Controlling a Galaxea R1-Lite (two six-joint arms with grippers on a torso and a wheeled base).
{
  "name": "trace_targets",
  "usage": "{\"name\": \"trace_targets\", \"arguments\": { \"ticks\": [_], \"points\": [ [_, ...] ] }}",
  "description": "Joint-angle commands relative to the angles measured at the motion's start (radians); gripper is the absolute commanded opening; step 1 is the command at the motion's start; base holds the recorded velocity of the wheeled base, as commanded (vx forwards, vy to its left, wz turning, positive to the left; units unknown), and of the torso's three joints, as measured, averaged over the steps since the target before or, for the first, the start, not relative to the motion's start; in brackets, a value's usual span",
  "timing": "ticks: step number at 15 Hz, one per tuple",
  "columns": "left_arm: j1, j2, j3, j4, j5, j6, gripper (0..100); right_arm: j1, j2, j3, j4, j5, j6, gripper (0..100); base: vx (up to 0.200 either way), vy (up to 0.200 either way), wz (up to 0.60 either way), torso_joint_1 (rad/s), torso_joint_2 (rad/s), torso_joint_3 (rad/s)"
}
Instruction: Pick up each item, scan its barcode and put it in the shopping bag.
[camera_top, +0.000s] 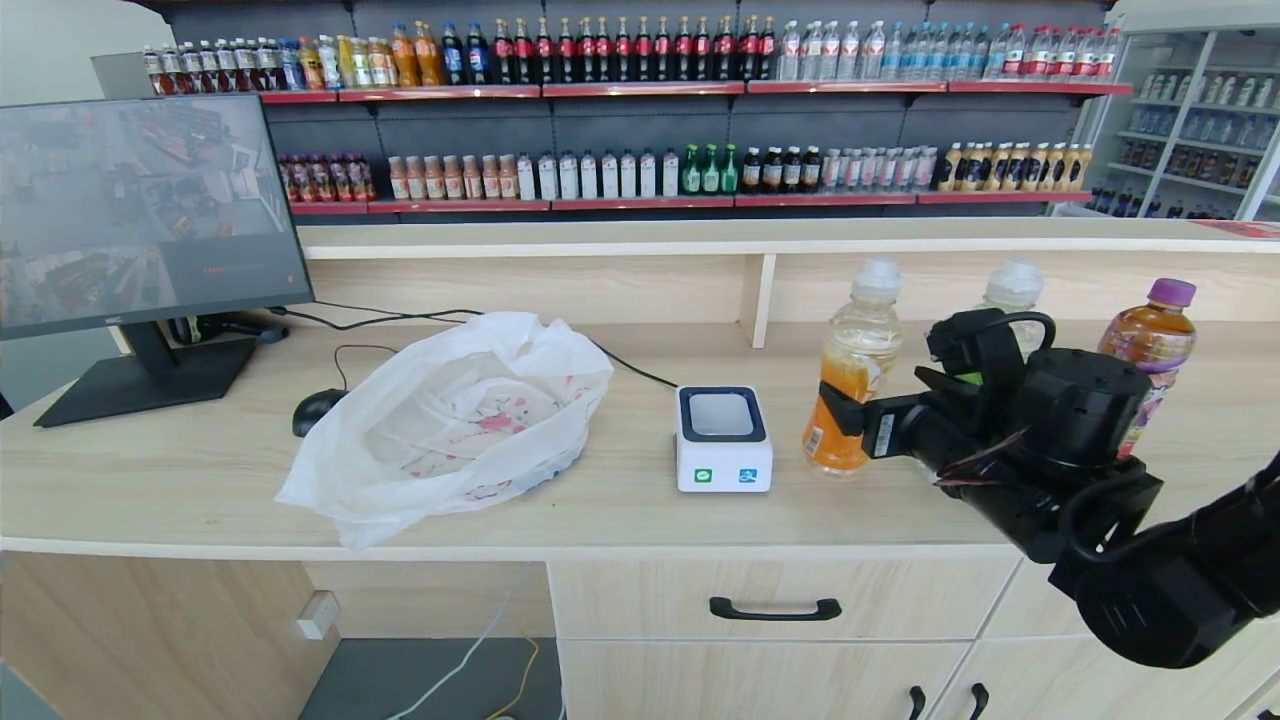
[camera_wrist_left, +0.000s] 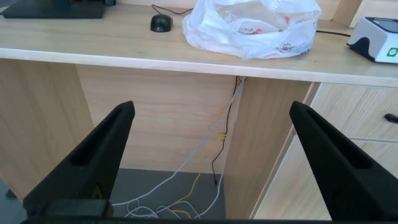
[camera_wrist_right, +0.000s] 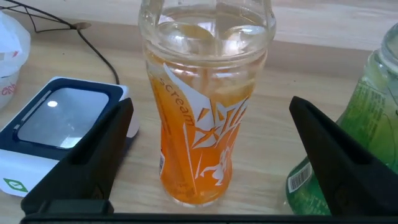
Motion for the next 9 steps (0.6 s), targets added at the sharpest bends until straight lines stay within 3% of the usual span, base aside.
{"name": "trace_targets", "arguments": {
  "ticks": [1,9],
  "points": [
    [0.000,0.000,0.001,0.000,0.000,0.000,100,0.002,0.022,-0.009,-0.008,-0.002,-0.002,100,0.000,0.000,0.00,0.000,0.00,0.000],
    [0.000,0.000,0.001,0.000,0.000,0.000,100,0.009,0.090,-0.095,-0.013,-0.002,-0.002,100,0.000,0.000,0.00,0.000,0.00,0.000]
  ]
}}
